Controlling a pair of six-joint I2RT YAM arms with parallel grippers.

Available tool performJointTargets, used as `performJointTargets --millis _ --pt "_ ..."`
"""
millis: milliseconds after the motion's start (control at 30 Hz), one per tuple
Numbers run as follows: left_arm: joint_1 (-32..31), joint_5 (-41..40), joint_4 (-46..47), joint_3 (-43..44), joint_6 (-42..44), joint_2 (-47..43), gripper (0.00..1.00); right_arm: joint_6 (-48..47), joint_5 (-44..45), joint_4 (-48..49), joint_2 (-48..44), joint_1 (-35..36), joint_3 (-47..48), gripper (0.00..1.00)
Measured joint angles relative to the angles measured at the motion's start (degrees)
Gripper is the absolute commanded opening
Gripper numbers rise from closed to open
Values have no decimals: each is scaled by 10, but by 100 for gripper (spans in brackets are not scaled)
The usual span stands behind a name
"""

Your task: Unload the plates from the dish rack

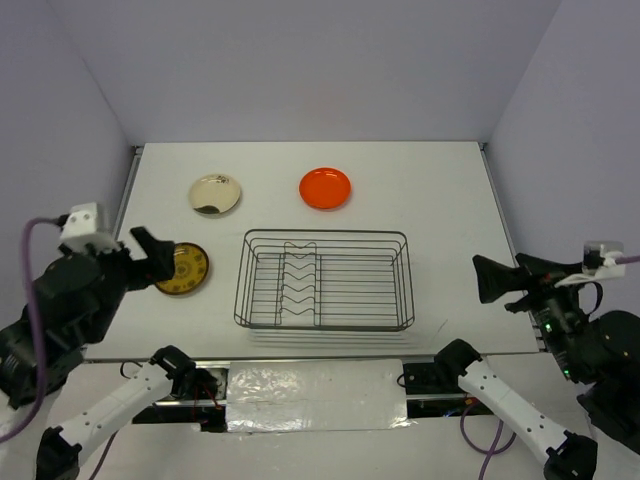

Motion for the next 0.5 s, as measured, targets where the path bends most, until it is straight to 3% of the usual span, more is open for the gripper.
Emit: performJointTargets --millis 200,500 --pt "0 -96 -113 16 -27 -101 100 -1 23 -72 -49 0 2 100" --pt "0 -146 -197 58 -55 -189 100 -1 41 -119 -93 0 -38 100"
